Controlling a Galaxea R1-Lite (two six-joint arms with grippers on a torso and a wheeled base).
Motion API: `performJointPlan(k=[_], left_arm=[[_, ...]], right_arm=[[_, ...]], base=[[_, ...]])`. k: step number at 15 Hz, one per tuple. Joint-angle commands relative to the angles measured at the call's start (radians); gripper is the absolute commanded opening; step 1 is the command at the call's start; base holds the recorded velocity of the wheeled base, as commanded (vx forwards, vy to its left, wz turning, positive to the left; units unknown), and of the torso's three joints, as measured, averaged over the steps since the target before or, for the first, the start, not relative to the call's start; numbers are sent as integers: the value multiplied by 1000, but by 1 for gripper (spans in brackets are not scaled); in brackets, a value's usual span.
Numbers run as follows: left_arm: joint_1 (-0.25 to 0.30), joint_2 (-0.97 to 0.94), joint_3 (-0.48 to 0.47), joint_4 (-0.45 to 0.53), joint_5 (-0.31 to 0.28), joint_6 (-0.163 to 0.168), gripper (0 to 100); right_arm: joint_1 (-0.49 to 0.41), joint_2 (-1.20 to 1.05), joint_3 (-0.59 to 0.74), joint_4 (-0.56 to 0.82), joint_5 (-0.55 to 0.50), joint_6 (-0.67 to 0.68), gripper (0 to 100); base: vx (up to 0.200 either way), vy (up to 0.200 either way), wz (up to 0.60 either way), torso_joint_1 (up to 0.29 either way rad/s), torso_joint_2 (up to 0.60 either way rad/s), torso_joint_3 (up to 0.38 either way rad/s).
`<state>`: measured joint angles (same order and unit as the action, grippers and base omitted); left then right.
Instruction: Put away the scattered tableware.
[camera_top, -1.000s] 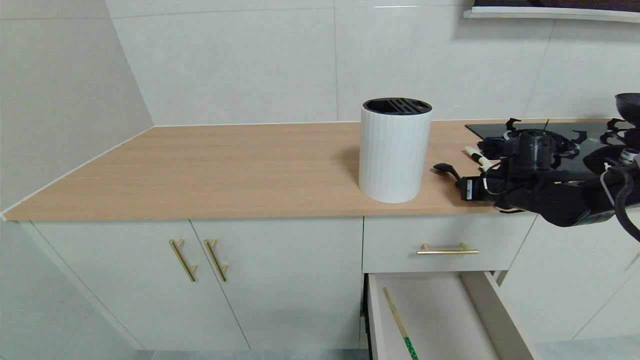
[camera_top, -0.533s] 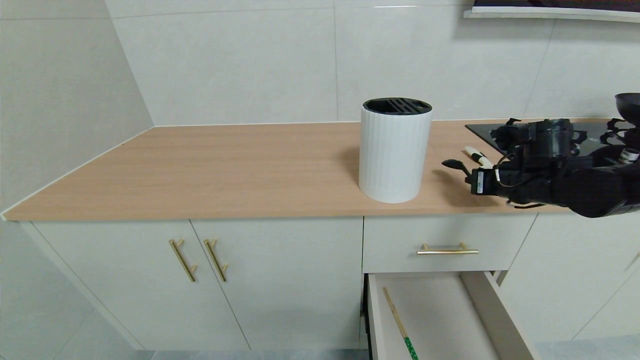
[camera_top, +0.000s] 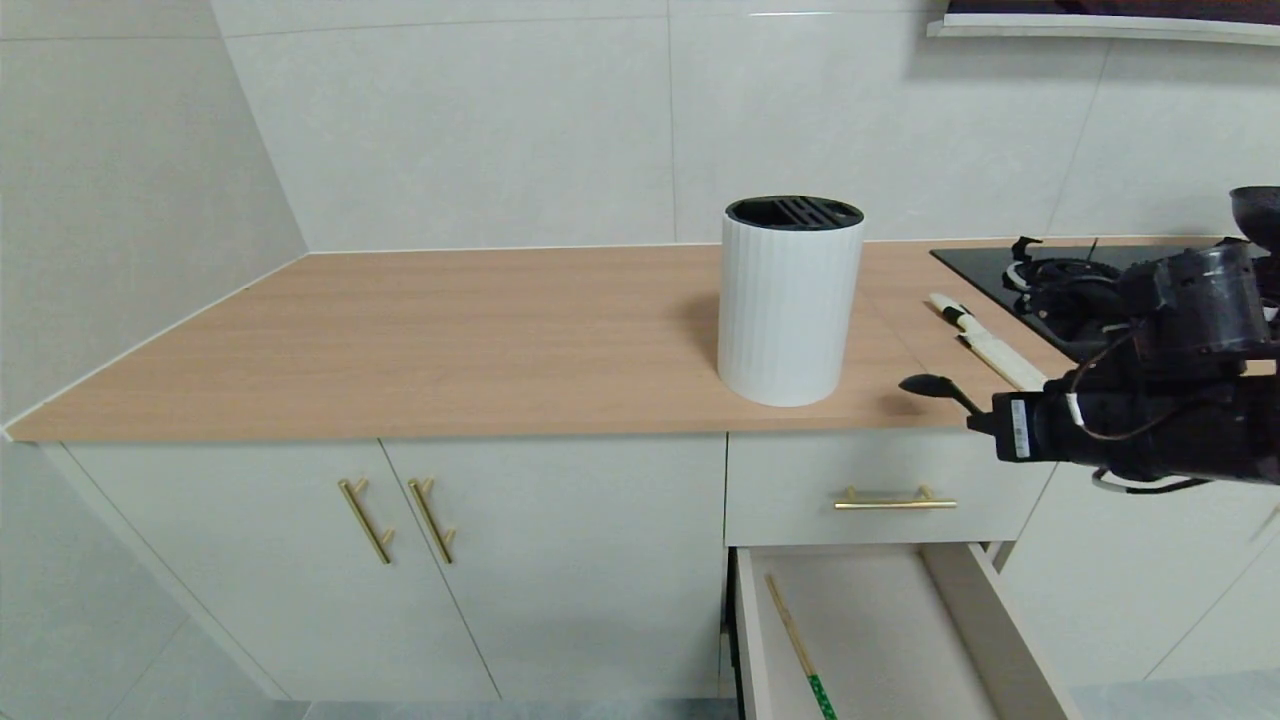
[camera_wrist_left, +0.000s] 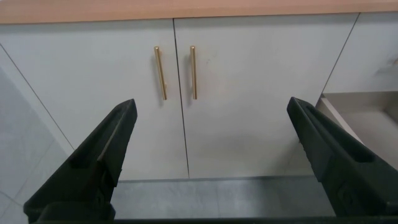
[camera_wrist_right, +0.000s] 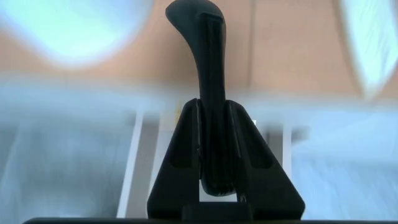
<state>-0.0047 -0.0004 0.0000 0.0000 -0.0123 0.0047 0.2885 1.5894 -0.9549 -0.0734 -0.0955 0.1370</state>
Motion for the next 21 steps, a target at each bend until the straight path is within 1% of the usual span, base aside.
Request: performJointPlan(k=[1,3,5,17,21], left_arm=[[0,0,0,0,0,0,100],[0,0,0,0,0,0,100],[0,0,0,0,0,0,100],[-1,0,0,0,0,0,100],[0,0,0,0,0,0,100]], right_arm=[[21,-155,105,24,0,0,0],[17,-210,174,24,8,-5,0],[17,-209,193,24,8,-10,0],[18,-154,199,17,10,-10,0],[18,-149,199,17,10,-10,0]], base=[[0,0,0,0,0,0],[0,0,0,0,0,0],[0,0,0,0,0,0],[0,0,0,-3,8,5],[0,0,0,-146,375,228]])
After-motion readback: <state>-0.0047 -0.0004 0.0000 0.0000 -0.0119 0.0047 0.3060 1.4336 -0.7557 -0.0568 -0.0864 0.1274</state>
